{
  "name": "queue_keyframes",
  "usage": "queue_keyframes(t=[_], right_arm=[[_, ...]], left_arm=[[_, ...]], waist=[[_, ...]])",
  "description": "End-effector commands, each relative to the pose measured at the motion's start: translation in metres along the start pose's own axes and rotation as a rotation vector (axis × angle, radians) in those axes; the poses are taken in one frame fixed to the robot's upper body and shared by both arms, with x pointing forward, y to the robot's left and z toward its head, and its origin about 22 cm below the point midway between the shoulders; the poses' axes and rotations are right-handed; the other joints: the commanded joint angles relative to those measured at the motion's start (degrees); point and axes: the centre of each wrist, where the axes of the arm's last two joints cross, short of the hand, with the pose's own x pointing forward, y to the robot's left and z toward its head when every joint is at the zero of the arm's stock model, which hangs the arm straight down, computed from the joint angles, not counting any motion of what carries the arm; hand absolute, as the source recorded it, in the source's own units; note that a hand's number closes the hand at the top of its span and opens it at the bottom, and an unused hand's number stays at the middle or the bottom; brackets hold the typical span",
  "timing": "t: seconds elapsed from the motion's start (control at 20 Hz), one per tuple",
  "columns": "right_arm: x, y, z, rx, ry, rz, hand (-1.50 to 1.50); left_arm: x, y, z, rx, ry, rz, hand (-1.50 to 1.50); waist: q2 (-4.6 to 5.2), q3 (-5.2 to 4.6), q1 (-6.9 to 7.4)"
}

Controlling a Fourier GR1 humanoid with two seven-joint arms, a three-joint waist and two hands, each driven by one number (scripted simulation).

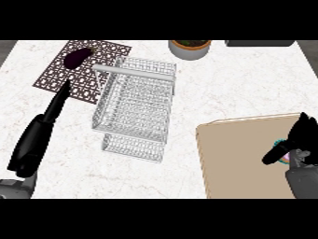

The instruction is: Pick the cupcake from the tray and place it in the tiered basket

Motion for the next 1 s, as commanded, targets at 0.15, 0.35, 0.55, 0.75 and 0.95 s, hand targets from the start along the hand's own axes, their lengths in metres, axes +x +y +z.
queue_keyframes(t=[0.15, 0.35, 0.55, 0.75, 0.95], right_arm=[[0.0, 0.013, 0.002, 0.002, 0.205, 0.025, -1.5], [0.002, 0.012, -0.007, 0.007, 0.209, 0.009, -1.5], [0.005, 0.023, -0.006, 0.029, 0.222, 0.02, -1.5], [0.014, 0.036, 0.001, 0.08, 0.143, 0.058, 1.5], [-0.003, 0.021, -0.039, 0.025, 0.054, -0.054, 1.5]], left_arm=[[0.01, -0.005, -0.009, -0.012, -0.007, -0.003, 0.0], [0.0, -0.003, 0.009, -0.002, -0.011, -0.006, 0.0], [0.005, -0.006, -0.001, -0.021, -0.003, 0.0, 0.0], [-0.002, -0.014, 0.004, -0.015, 0.002, 0.006, 0.0], [-0.016, 0.013, 0.01, -0.002, -0.004, 0.005, 0.0]], waist=[[0.08, 0.03, -0.04], [0.09, 0.03, 0.52], [0.1, 0.03, 0.4], [0.13, 0.04, 0.41], [0.13, 0.05, 0.4]])
